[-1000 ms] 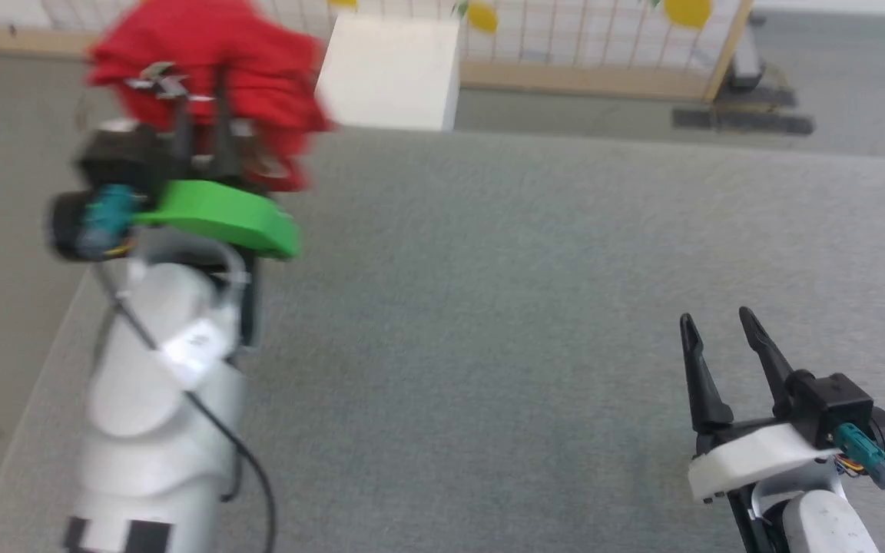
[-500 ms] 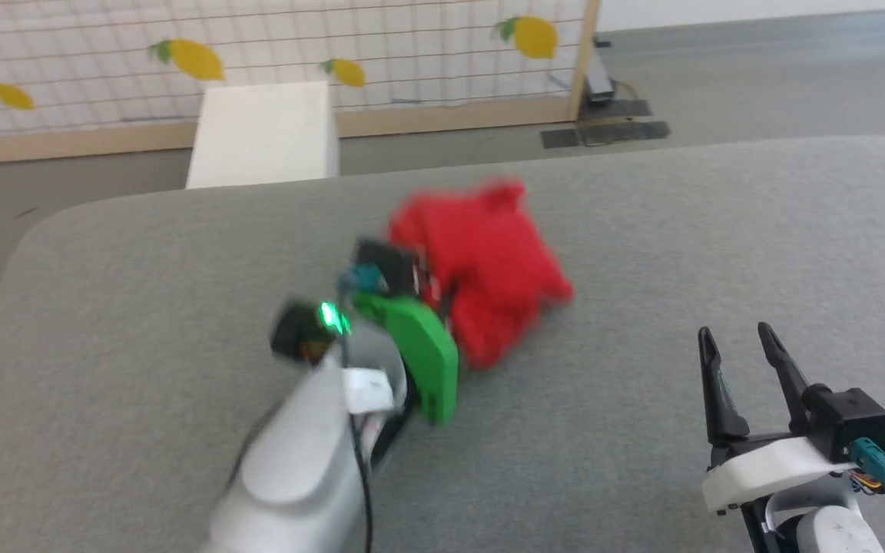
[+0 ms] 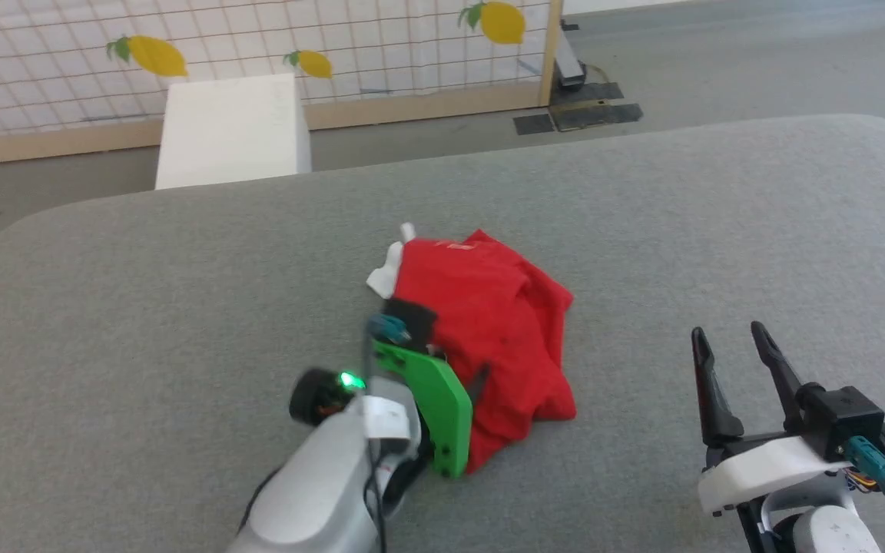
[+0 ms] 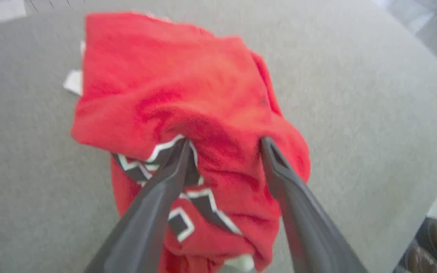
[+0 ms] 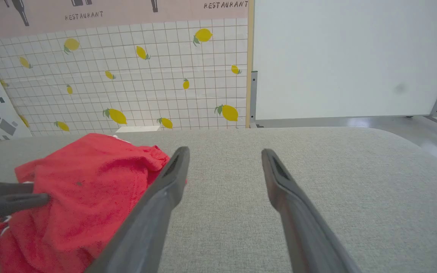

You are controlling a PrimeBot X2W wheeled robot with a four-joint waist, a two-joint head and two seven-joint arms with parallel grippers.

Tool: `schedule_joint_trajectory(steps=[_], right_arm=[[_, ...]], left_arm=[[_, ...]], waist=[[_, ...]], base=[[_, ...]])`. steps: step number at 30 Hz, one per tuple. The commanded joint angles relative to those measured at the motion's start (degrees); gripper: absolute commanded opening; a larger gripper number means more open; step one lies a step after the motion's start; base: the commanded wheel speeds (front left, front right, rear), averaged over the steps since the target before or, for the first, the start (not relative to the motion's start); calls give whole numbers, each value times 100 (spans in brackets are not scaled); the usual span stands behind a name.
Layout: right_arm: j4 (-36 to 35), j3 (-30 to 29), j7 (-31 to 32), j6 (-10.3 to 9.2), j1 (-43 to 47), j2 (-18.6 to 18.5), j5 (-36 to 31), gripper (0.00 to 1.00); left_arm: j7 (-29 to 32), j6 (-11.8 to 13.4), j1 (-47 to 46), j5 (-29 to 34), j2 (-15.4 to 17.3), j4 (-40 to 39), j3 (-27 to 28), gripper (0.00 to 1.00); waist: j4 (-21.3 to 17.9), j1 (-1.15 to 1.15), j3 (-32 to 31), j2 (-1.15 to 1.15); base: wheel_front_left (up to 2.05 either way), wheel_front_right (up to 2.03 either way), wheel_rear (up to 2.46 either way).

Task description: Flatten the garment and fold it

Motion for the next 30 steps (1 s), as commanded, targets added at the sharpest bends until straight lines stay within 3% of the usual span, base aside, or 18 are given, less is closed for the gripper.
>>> schedule_joint_trajectory(steps=[1,6,10,16,24,30], right_arm=[[-21,30,6,35,73,0,19,100],[-46,127,-4,35,45,0,106,100],[-59,216,88,35,-90,0,249,100],[191,546,811,35,-659,0,602,100],[1340,599,2556,35,-1896,0,1685,100],[2440,687,3764,35,-2611,0,1944,100]], left_arm=[[-512,111,70,-22,13,-215,173,100],[-2510,456,274,293,85,-827,597,100],[-3411,728,573,512,193,-1133,897,100],[-3526,867,1201,1045,284,-2008,1565,100],[-3528,642,1848,1606,174,-2648,2274,100],[-3529,480,1969,1765,64,-2719,2542,100]], waist=[[183,0,-47,0],[470,0,-161,0],[692,0,-205,0],[932,0,-78,0],[1201,0,330,0],[1398,0,514,0]], base=[[0,0,0],[0,0,0],[0,0,0],[0,0,0],[0,0,0],[0,0,0]])
